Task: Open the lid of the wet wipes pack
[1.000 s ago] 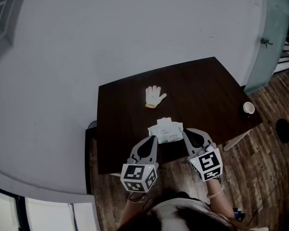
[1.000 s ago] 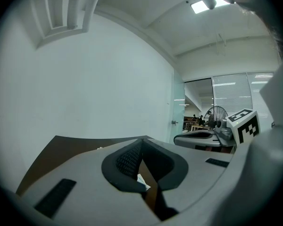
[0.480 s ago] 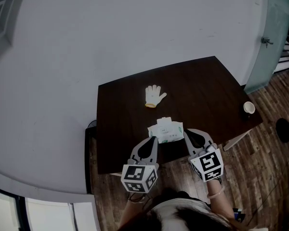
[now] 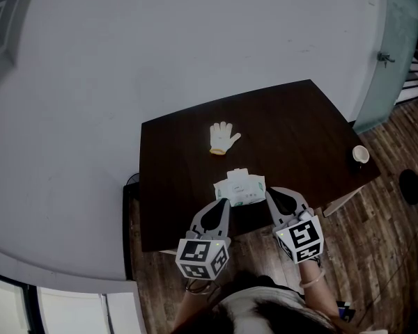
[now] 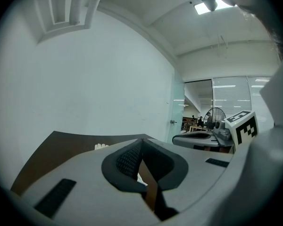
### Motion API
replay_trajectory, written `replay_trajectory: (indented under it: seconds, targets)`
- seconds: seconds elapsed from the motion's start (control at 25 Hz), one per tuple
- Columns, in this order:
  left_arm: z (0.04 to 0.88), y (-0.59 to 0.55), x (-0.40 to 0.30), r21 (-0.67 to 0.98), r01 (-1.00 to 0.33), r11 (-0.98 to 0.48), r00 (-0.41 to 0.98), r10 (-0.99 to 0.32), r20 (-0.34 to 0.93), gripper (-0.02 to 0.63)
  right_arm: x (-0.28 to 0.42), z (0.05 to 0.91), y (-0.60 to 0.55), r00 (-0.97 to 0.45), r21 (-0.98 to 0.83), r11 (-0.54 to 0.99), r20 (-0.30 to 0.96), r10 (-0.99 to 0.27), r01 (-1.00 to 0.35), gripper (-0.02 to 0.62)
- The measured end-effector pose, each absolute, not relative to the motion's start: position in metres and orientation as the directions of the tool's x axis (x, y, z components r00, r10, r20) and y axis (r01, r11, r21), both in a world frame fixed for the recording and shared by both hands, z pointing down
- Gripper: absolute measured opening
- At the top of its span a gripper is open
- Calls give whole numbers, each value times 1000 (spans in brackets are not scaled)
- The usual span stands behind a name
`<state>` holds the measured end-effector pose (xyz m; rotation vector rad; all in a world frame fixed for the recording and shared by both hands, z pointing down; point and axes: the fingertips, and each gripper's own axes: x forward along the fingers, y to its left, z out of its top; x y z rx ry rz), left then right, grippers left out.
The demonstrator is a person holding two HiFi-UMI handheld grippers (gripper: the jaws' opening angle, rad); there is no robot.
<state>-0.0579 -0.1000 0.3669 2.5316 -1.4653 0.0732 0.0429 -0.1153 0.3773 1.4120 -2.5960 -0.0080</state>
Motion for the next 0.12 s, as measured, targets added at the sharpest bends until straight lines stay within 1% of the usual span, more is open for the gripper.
replay_trajectory:
  seconds: [0.12]
  targets:
    - [368, -100, -58, 162, -862, -480, 502, -851, 152, 18, 44, 380, -116, -528, 90, 546, 167, -833, -833, 6]
